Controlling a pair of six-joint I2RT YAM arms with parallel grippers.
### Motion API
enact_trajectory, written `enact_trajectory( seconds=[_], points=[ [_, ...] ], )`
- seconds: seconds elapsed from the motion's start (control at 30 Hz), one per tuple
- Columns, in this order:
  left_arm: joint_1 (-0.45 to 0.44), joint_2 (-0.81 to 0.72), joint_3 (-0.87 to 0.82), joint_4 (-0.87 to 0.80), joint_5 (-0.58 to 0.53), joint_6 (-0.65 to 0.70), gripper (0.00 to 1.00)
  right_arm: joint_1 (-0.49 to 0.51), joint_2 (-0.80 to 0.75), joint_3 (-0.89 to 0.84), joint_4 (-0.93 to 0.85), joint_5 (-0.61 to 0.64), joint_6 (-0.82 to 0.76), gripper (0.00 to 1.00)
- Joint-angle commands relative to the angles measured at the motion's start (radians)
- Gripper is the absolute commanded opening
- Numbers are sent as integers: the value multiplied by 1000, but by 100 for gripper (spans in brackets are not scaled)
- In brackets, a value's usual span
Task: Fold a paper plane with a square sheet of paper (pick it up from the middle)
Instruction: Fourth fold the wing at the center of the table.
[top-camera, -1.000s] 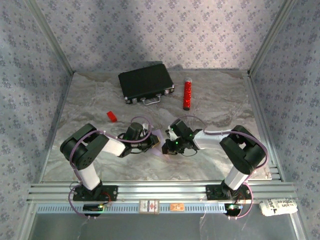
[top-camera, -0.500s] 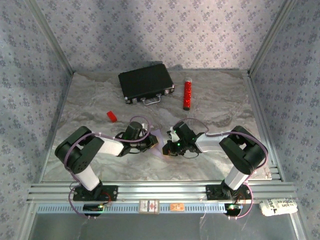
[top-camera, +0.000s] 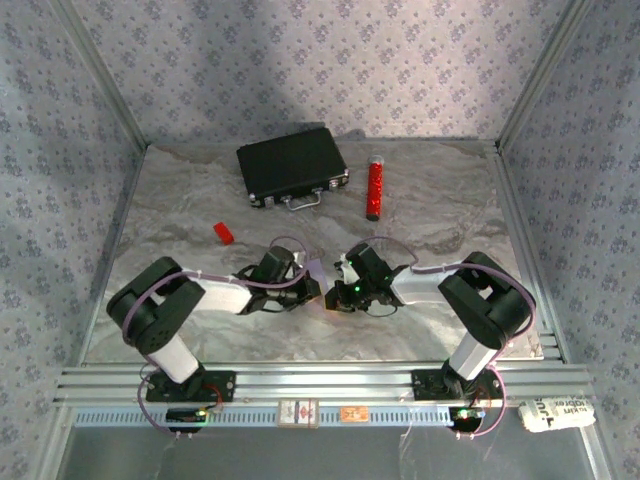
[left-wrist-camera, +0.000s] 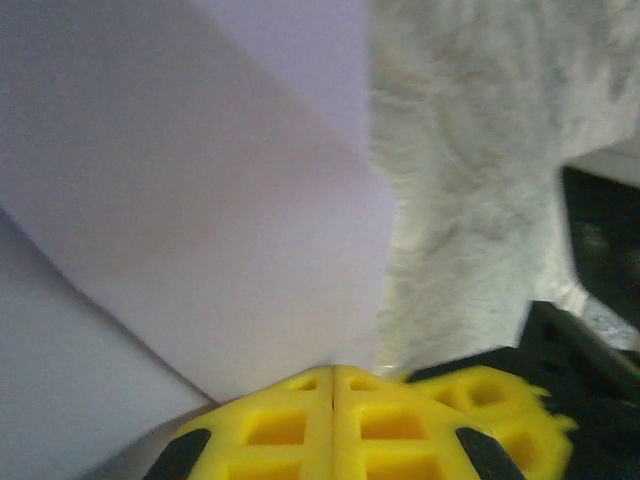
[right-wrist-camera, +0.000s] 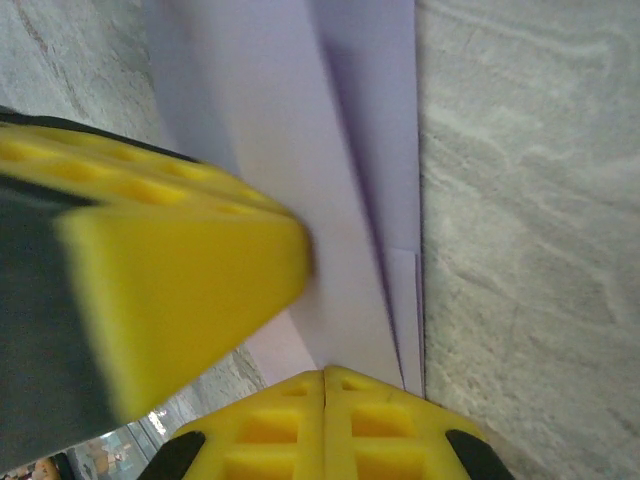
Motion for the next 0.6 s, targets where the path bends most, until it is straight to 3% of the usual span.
enact_trajectory(
  seconds=[0.0,0.27,0.57],
  points=[
    [-3,45,21,4,-3,-4,4,-3,38,-40,-75,44,9,0],
    [-1,20,8,-129,-80,6,2,-1,6,-25,-89,39,-2,0],
    [0,44,13,-71,-47,3,2,0,-47,53,-72,21,11,0]
  ],
)
